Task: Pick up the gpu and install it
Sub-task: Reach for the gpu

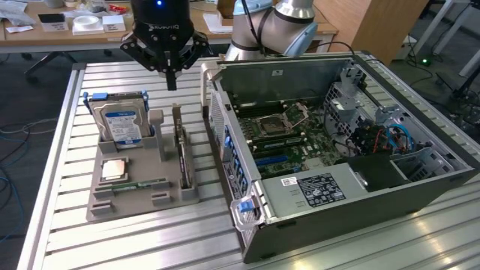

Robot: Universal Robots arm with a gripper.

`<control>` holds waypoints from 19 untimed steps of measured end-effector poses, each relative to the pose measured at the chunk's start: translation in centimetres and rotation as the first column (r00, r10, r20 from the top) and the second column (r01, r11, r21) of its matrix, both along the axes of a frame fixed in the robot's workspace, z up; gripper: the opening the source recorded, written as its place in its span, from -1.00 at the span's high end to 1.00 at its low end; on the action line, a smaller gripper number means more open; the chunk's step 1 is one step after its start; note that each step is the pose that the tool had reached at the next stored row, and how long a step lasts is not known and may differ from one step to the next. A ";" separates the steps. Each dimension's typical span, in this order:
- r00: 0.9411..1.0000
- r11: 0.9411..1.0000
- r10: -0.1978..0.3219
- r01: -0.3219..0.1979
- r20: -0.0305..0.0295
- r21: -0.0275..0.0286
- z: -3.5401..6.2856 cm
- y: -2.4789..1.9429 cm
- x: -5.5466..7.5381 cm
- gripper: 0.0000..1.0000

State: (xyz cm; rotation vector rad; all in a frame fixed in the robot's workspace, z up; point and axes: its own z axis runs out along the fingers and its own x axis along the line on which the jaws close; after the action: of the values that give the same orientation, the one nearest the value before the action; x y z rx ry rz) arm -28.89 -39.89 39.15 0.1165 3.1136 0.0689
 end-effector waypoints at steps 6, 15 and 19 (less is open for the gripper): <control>1.000 1.000 0.000 0.000 0.000 0.000 0.00 -0.03 0.0 0.79; 1.000 1.000 0.000 0.000 0.000 0.000 0.00 -0.83 0.0 0.79; 1.000 1.000 0.000 0.000 0.000 0.000 0.00 -1.29 0.0 0.79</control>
State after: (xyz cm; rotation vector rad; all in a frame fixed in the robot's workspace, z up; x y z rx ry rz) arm -28.93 -41.18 39.15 0.1167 3.1137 0.0683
